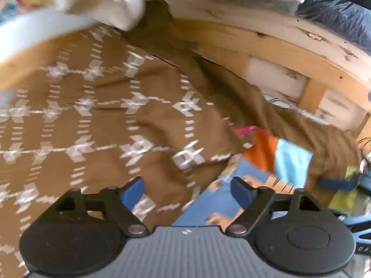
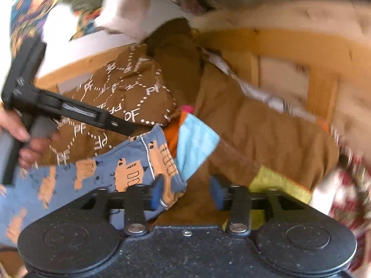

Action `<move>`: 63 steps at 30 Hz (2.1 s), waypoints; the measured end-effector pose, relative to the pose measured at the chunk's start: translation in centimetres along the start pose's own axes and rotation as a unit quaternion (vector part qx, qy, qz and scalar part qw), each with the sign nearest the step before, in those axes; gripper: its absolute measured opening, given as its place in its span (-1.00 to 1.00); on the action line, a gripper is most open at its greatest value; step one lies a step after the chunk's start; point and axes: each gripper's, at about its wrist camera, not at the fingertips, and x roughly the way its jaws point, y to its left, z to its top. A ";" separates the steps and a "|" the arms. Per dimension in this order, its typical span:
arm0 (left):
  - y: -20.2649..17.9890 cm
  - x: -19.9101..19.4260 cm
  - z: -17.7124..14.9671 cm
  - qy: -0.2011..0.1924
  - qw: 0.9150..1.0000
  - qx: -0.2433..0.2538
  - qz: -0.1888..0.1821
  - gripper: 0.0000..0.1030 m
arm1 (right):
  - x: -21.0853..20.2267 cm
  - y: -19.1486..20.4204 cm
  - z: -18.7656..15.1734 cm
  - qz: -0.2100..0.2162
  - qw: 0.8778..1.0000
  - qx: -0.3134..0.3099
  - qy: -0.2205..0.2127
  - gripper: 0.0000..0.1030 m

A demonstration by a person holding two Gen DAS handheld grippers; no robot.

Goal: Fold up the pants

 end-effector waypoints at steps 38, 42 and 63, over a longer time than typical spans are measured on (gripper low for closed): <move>19.3 -12.3 -16.0 0.113 0.943 -0.088 0.301 0.91 | 2.7 15.0 -3.9 0.145 0.966 -0.203 0.063 0.98; 18.2 -11.5 -16.0 0.098 0.932 -0.038 0.346 0.93 | 3.0 13.7 -4.2 0.145 0.971 -0.176 0.072 0.99; 9.1 -11.2 -9.9 0.112 0.932 0.010 0.344 0.99 | 1.4 11.9 -2.0 0.085 0.978 -0.190 0.027 0.99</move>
